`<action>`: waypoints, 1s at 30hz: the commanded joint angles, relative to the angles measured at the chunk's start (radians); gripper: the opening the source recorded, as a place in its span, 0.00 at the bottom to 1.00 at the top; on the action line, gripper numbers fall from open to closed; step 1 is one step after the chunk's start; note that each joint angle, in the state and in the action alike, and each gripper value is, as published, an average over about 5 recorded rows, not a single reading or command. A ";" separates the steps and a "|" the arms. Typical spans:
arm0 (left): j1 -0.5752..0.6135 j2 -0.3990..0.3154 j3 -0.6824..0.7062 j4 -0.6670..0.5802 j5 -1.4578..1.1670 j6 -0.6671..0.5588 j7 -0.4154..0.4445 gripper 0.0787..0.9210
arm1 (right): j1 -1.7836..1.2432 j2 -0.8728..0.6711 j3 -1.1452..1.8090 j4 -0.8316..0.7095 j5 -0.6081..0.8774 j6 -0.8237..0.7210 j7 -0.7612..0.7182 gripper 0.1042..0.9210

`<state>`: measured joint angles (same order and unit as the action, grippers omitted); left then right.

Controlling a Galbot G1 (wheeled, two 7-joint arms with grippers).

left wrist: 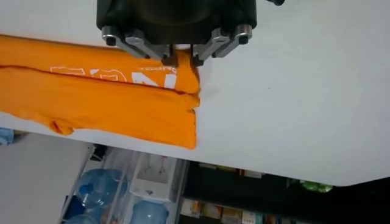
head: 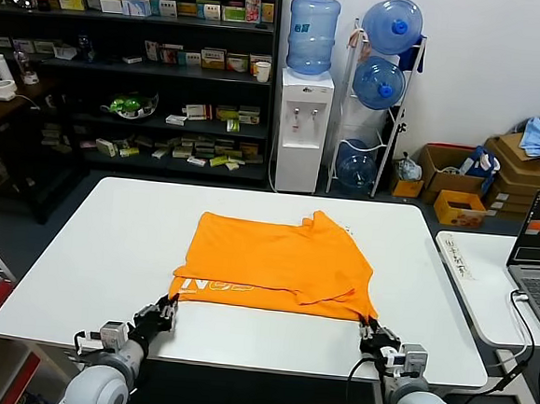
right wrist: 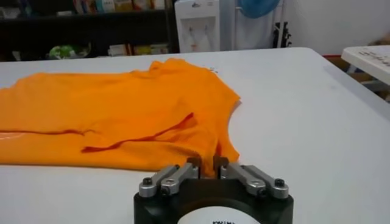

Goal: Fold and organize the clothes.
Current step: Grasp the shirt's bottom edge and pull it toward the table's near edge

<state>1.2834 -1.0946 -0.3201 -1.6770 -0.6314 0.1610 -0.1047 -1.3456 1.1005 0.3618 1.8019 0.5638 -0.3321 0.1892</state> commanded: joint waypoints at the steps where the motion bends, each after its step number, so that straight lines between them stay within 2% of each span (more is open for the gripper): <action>1: 0.003 0.004 -0.002 -0.017 -0.003 -0.001 -0.004 0.11 | -0.004 -0.002 0.001 0.007 0.007 0.000 0.006 0.05; 5: 0.019 0.016 -0.006 -0.069 -0.030 0.014 -0.022 0.03 | -0.027 -0.016 0.004 0.037 0.026 -0.007 0.020 0.03; 9: 0.064 0.057 -0.021 -0.163 -0.102 0.065 -0.075 0.02 | -0.090 -0.058 0.013 0.106 0.051 -0.020 0.043 0.03; 15: 0.207 0.139 -0.063 -0.307 -0.187 0.125 -0.167 0.02 | -0.257 -0.131 0.050 0.241 0.074 -0.027 0.072 0.03; 19: 0.316 0.168 -0.085 -0.391 -0.195 0.148 -0.205 0.02 | -0.363 -0.161 0.086 0.317 0.096 -0.035 0.097 0.03; 24: 0.402 0.173 -0.096 -0.452 -0.181 0.160 -0.230 0.02 | -0.460 -0.184 0.122 0.372 0.103 -0.036 0.114 0.03; 30: 0.435 0.159 -0.094 -0.460 -0.170 0.163 -0.234 0.02 | -0.481 -0.178 0.132 0.378 0.114 -0.038 0.113 0.03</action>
<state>1.5807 -0.9595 -0.3981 -2.0284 -0.7824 0.2950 -0.2940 -1.7097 0.9527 0.4643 2.1025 0.6616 -0.3656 0.2861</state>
